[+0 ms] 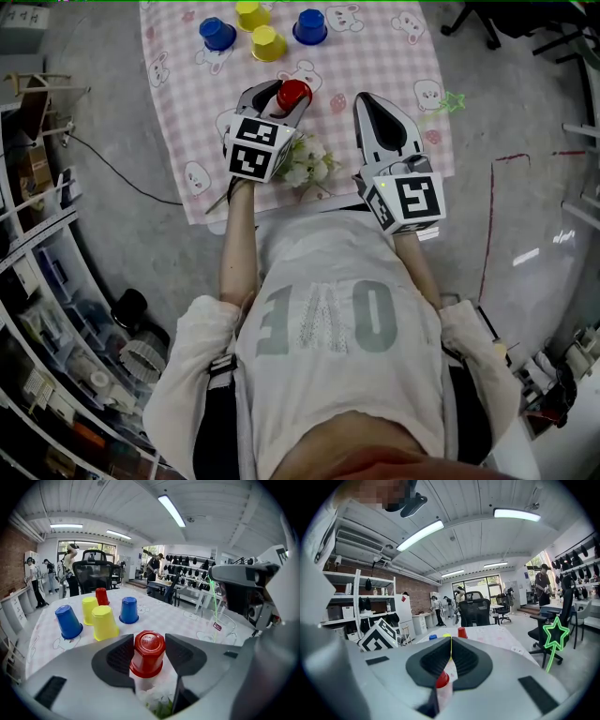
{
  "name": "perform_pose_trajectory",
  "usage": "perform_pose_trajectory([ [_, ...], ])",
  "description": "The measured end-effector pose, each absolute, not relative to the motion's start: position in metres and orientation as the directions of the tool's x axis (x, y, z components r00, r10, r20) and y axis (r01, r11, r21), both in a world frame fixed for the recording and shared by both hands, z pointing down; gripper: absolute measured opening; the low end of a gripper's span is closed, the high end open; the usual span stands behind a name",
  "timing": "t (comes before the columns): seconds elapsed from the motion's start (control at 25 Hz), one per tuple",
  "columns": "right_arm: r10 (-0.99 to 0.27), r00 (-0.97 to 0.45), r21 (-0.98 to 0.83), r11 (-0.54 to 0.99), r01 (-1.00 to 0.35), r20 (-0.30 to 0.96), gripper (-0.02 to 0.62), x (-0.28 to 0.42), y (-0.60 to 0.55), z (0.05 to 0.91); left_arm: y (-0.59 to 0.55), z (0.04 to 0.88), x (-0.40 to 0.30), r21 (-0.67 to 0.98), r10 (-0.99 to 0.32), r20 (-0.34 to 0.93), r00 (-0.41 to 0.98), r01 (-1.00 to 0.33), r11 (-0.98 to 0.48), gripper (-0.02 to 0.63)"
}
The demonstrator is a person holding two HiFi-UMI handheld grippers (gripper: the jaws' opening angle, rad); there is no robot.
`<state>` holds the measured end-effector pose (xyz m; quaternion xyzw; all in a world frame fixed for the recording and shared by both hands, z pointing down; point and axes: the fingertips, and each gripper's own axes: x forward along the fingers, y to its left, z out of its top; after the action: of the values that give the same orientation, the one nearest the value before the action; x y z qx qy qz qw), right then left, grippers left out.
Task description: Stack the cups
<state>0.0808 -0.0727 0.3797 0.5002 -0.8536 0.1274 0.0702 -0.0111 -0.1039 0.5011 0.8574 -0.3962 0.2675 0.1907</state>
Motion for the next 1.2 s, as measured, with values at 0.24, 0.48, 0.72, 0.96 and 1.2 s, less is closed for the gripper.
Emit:
perform_pose_trajectory([
  [0.24, -0.829, -0.503, -0.146, 0.482, -0.864, 0.243, 0.029, 0.077, -0.073, 0.377, -0.112, 0.460, -0.020, 0.102, -0.645, 0.540, 0.541, -0.802, -0.588, 0.225],
  [0.48, -0.813, -0.527, -0.148, 0.506, -0.850, 0.247, 0.029, 0.067, -0.070, 0.377, -0.134, 0.412, -0.064, -0.003, -0.765, 0.459, 0.452, -0.860, -0.510, 0.225],
  [0.72, -0.795, -0.551, -0.133, 0.536, -0.834, 0.252, 0.029, 0.058, -0.068, 0.378, -0.148, 0.431, -0.108, 0.040, -0.793, 0.482, 0.372, -0.914, -0.404, 0.224],
  [0.96, -0.788, -0.556, -0.123, 0.544, -0.830, 0.263, 0.029, 0.053, -0.066, 0.382, -0.153, 0.458, -0.139, 0.003, -0.797, 0.517, 0.311, -0.932, -0.362, 0.224],
  [1.2, -0.783, -0.553, -0.119, 0.544, -0.831, 0.285, 0.029, 0.050, -0.066, 0.386, -0.151, 0.479, -0.154, 0.022, -0.784, 0.548, 0.290, -0.943, -0.333, 0.224],
])
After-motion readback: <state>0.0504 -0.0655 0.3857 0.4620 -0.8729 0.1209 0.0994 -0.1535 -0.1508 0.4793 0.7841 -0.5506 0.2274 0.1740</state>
